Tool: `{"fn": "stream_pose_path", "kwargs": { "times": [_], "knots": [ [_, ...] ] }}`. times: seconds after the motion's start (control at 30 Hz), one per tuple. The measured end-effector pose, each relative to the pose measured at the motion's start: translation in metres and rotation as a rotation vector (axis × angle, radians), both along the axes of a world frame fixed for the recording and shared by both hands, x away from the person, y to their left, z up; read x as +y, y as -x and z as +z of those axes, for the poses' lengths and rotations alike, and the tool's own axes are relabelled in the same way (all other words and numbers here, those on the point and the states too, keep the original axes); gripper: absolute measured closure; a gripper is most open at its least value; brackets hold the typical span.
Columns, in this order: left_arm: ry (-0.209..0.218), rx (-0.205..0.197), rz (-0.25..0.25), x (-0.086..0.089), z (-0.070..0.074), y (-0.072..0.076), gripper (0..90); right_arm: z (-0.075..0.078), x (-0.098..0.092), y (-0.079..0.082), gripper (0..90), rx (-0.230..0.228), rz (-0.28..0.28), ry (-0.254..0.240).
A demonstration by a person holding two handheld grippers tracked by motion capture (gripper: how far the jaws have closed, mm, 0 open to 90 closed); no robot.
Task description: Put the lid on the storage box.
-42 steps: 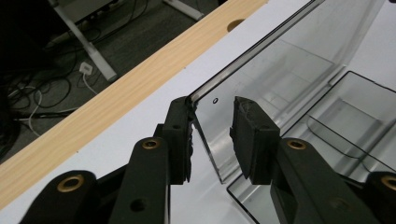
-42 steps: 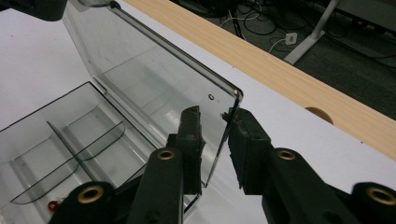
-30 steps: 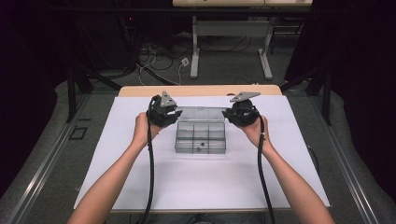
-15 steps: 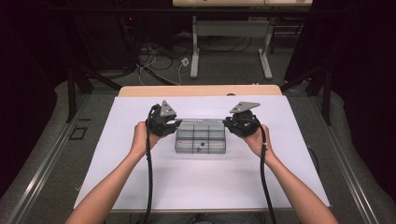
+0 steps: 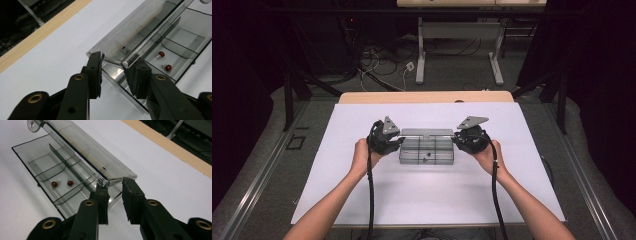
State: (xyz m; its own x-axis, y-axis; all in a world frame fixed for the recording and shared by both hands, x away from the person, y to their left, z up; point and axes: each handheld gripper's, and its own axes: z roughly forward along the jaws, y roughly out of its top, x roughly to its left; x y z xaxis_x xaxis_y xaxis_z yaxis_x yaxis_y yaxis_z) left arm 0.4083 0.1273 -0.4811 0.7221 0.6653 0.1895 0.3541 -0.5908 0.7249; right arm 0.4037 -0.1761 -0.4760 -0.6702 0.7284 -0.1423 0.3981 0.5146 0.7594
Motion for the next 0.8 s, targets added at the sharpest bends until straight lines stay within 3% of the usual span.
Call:
{"fn": "stream_pose_path", "kwargs": {
  "times": [0.1,0.2,0.27,0.33,0.43,0.5,0.67,0.8],
  "knots": [
    [0.012,0.042,0.002,0.004,0.000,0.003,56.0,-0.001,-0.002,0.003,71.0,0.027,0.010,-0.033],
    [0.053,0.079,-0.005,0.012,-0.003,0.010,33.8,0.000,-0.003,0.009,61.5,0.068,0.024,-0.038],
    [0.035,0.085,0.000,0.018,-0.009,0.018,13.4,-0.002,-0.003,0.013,47.9,0.117,0.048,-0.029],
    [0.007,0.092,0.005,0.023,-0.015,0.025,9.5,-0.006,-0.002,0.020,35.8,0.151,0.079,-0.029],
    [0.017,0.118,0.042,0.033,-0.016,0.032,2.4,-0.010,-0.005,0.025,24.4,0.202,0.096,-0.056],
    [0.020,0.112,0.060,0.040,-0.013,0.037,0.3,-0.012,-0.007,0.027,16.8,0.234,0.093,-0.072],
    [0.011,0.088,0.071,0.052,-0.003,0.051,0.0,-0.015,-0.015,0.036,10.0,0.254,0.092,-0.065],
    [-0.009,0.108,0.058,0.057,-0.001,0.066,0.0,-0.017,-0.023,0.046,6.1,0.241,0.074,-0.071]
  ]
}}
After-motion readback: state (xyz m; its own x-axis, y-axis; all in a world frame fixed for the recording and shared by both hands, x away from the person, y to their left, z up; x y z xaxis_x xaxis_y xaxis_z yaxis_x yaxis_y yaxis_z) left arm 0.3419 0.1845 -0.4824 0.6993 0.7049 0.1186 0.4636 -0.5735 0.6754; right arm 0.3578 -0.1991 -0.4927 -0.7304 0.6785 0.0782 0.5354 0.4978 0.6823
